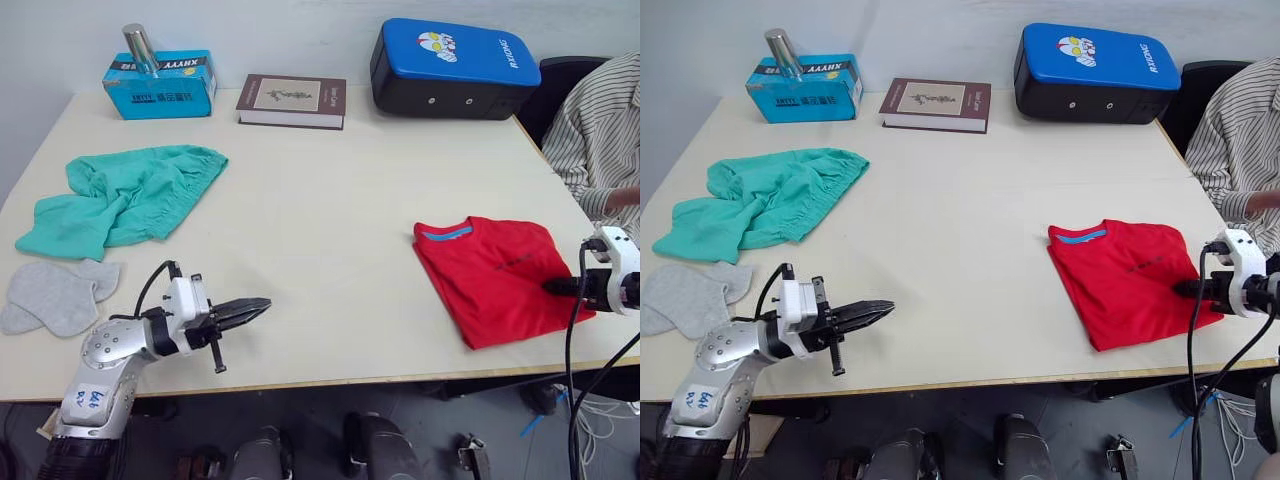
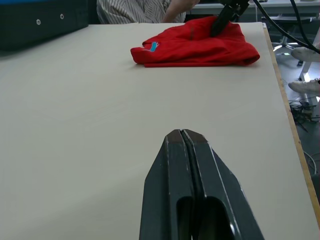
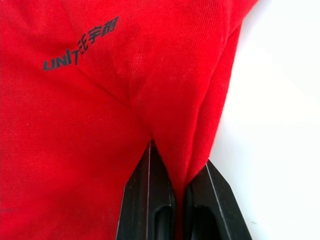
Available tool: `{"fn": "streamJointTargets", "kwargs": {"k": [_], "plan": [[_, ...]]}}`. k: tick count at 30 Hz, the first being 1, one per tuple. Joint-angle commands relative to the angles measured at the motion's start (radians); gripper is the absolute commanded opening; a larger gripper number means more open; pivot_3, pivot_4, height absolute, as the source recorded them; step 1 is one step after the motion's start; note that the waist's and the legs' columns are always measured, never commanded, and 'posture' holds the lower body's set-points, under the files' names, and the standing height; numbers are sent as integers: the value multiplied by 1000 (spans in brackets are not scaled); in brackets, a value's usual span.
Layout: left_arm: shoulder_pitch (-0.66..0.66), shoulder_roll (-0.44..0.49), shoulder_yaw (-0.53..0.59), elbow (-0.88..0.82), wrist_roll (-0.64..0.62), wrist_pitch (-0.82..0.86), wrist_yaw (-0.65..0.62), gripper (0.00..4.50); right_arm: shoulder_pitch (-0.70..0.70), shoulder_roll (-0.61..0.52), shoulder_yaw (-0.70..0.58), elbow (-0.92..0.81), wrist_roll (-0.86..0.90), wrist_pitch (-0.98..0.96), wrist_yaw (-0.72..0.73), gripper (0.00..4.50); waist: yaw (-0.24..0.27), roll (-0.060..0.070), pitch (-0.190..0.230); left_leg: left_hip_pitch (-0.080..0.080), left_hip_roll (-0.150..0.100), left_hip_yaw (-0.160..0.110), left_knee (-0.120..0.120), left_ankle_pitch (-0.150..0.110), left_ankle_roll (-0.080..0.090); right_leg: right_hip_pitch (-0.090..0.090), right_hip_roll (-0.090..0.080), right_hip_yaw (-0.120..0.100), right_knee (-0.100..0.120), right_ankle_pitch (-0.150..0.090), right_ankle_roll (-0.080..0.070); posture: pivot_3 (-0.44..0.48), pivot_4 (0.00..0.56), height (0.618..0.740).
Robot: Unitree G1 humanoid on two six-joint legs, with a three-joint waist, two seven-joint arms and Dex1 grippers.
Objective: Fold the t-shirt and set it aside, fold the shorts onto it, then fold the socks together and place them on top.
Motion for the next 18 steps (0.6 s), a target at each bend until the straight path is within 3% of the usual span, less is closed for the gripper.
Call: {"fn": "streamJointTargets", "kwargs": {"k": [1,3,6,10,14,18], "plan": [[17,17,42,-23,-45,16,-15,0,12,-15,-43,48,-40,-74,-32,263,0,0,0,0,0,0,0,0,0,0,0,0,0,0,0,0,150,740],[35,29,51,-35,-87,68,-33,0,17,-24,-63,39,-51,-125,-59,757,-3,1,1,0,0,0,0,0,0,0,0,0,0,0,0,0,150,740],[46,41,56,-50,-99,96,-38,585,70,-50,-115,-26,-35,-202,-27,1795,-2,5,3,0,0,0,0,0,-1,-1,0,0,0,0,0,0,150,740],[55,27,73,-60,-98,102,-12,1819,200,-117,-227,-184,12,-284,40,3179,1,14,9,0,0,0,0,0,-1,-1,0,0,1,0,0,0,150,740],[66,13,91,-41,-89,102,13,3065,330,-166,-383,-447,42,-382,13,4500,-6,20,11,0,0,1,-1,1,-1,-1,2,1,1,0,0,0,150,740],[65,16,107,5,-76,81,6,4294,389,-122,-444,-737,70,-416,-25,4500,-19,18,12,4,3,2,-2,2,-5,0,6,4,2,0,0,0,150,740]]}}
